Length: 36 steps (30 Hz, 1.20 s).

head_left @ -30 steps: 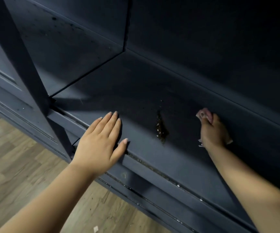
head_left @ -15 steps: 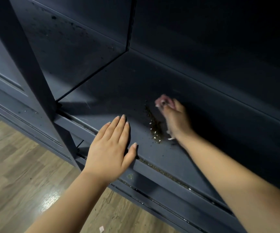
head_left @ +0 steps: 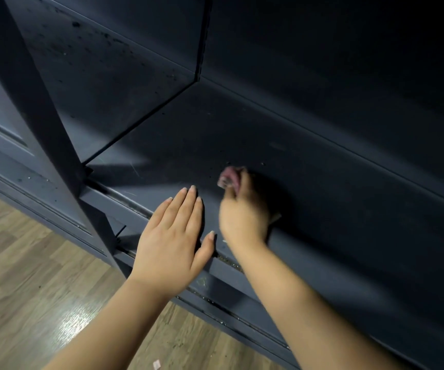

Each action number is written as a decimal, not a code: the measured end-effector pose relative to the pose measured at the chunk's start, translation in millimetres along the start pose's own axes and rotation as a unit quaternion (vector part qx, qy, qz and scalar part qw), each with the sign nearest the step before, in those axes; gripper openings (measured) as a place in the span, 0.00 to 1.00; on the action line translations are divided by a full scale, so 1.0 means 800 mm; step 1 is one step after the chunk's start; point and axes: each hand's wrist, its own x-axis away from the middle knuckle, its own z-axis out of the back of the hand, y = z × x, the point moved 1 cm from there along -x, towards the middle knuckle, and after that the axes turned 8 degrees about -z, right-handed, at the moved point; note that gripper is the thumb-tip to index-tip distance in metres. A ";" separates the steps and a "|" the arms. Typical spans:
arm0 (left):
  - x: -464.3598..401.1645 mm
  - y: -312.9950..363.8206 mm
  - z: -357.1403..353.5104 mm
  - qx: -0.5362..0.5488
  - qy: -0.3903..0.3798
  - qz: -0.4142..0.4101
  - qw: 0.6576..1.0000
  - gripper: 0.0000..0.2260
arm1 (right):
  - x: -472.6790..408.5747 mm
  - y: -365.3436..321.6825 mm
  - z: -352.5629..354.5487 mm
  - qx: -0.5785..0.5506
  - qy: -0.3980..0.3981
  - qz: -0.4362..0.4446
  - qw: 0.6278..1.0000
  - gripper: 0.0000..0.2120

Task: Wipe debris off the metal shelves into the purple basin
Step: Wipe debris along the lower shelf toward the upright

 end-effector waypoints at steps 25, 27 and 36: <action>-0.001 -0.060 0.001 -0.016 0.013 -0.027 0.999 0.33 | -0.089 -0.019 0.003 -0.088 -0.147 0.121 0.978 0.16; -0.002 -0.060 0.001 -0.012 0.013 -0.028 0.999 0.33 | -0.060 -0.034 -0.008 -0.060 -0.181 0.181 0.965 0.19; -0.001 -0.059 0.007 -0.027 0.003 -0.032 0.999 0.31 | -0.077 -0.005 -0.003 -0.190 -0.175 0.158 0.953 0.13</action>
